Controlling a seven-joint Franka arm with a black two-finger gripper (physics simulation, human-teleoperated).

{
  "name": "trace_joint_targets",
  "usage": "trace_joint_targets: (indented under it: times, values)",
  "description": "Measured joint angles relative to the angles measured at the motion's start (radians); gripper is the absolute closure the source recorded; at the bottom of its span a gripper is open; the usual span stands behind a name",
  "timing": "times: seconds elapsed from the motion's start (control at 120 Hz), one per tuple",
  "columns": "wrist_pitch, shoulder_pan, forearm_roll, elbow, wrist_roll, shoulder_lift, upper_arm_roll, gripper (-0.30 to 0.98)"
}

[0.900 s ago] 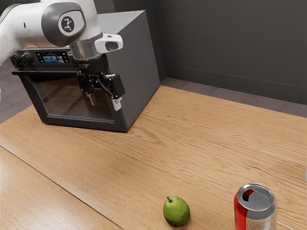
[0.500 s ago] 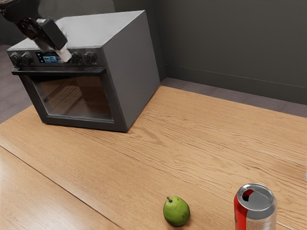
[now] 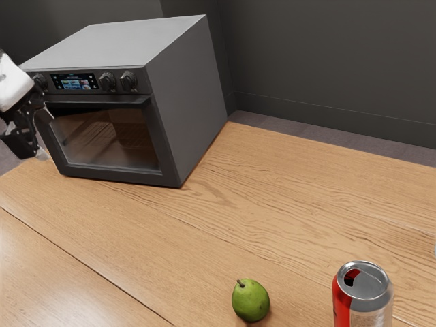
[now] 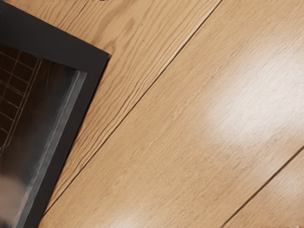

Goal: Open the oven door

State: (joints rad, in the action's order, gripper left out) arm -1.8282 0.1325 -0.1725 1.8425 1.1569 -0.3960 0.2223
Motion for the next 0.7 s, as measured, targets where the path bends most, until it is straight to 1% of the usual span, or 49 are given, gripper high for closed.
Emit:
trace_joint_targets:
  times: [0.242,0.325,0.442,0.7]
  values:
    - [-0.134,0.004,0.004,-0.01,0.227,0.101,0.015,0.0]
    - [-0.163,0.009,0.014,-0.045,0.288,0.162,0.019,0.0]
    - [-0.188,0.011,0.075,-0.079,0.378,0.201,0.054,0.0]
    - [-0.213,0.015,0.252,-0.119,0.594,0.252,0.091,0.0]
